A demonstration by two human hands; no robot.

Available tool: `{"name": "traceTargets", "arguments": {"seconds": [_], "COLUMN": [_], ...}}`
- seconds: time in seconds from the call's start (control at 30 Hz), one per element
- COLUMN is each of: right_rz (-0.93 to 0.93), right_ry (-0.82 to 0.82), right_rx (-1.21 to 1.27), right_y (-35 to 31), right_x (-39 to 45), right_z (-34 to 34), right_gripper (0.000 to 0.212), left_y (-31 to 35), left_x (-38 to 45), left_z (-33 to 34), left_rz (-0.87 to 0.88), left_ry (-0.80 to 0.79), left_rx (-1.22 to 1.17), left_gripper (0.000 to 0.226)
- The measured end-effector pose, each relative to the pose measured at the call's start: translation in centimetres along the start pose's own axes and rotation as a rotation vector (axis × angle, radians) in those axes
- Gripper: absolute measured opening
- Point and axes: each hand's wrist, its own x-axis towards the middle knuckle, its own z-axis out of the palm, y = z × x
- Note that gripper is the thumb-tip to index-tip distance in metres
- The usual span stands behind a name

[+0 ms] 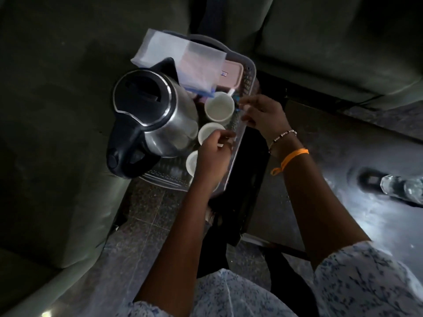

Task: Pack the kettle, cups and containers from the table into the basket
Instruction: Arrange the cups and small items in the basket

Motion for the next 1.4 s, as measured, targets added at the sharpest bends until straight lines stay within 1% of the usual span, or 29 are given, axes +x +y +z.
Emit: {"name": "traceTargets", "arguments": {"seconds": [0.17, 0.27, 0.37, 0.5, 0.63, 0.77, 0.87, 0.93, 0.97, 1.03, 1.1, 1.2, 1.3, 1.4], "right_rz": [0.059, 0.092, 0.130, 0.208, 0.305, 0.315, 0.298, 0.282, 0.286, 0.295, 0.281, 0.270, 0.307, 0.315], "right_ry": [0.006, 0.027, 0.071, 0.181, 0.322, 0.459, 0.578, 0.663, 0.674, 0.628, 0.535, 0.422, 0.416, 0.373], "right_rx": [0.053, 0.114, 0.105, 0.080, 0.084, 0.059, 0.024, -0.005, -0.027, -0.041, -0.014, -0.002, -0.001, 0.011], "right_y": [4.0, 7.1, 10.7, 16.4, 21.6, 24.9, 26.4, 27.0, 27.0, 27.0, 27.2, 27.5, 27.5, 27.7], "right_x": [-4.8, -7.6, -10.6, -14.2, -16.7, -17.2, -16.1, -15.1, -14.6, -13.5, -12.6, -11.6, -11.8, -12.2], "right_z": [-5.5, -9.7, -15.1, -23.7, -33.0, -41.0, -45.8, -48.1, -49.0, -50.2, -50.8, -50.7, -50.5, -50.5], "right_gripper": [0.024, 0.023, 0.023, 0.022, 0.021, 0.021, 0.021, 0.029, 0.036, 0.053, 0.065, 0.068, 0.067, 0.070], "left_y": [-0.4, -0.4, -1.1, -1.4, -1.0, -0.4, -0.2, -0.4, -0.6, -0.9, -1.1, -1.1, -1.2, -1.3], "left_x": [-2.9, -5.2, -7.9, -11.3, -14.0, -14.8, -14.5, -14.1, -13.9, -13.6, -13.3, -13.0, -13.2, -13.2], "left_z": [4.3, 8.2, 13.4, 22.2, 31.3, 38.9, 43.3, 45.1, 45.6, 46.2, 46.4, 46.7, 47.0, 46.8], "left_rz": [0.020, 0.018, -0.015, -0.012, -0.014, -0.028, -0.030, -0.040, -0.051, -0.070, -0.072, -0.066, -0.043, -0.051], "left_ry": [-0.038, -0.071, -0.121, -0.207, -0.344, -0.395, -0.410, -0.411, -0.417, -0.448, -0.490, -0.519, -0.523, -0.526], "left_rx": [0.026, 0.068, 0.127, 0.173, 0.256, 0.311, 0.390, 0.487, 0.540, 0.622, 0.664, 0.591, 0.539, 0.534], "left_gripper": [0.018, 0.019, 0.020, 0.020, 0.019, 0.018, 0.028, 0.041, 0.049, 0.065, 0.075, 0.076, 0.073, 0.071]}}
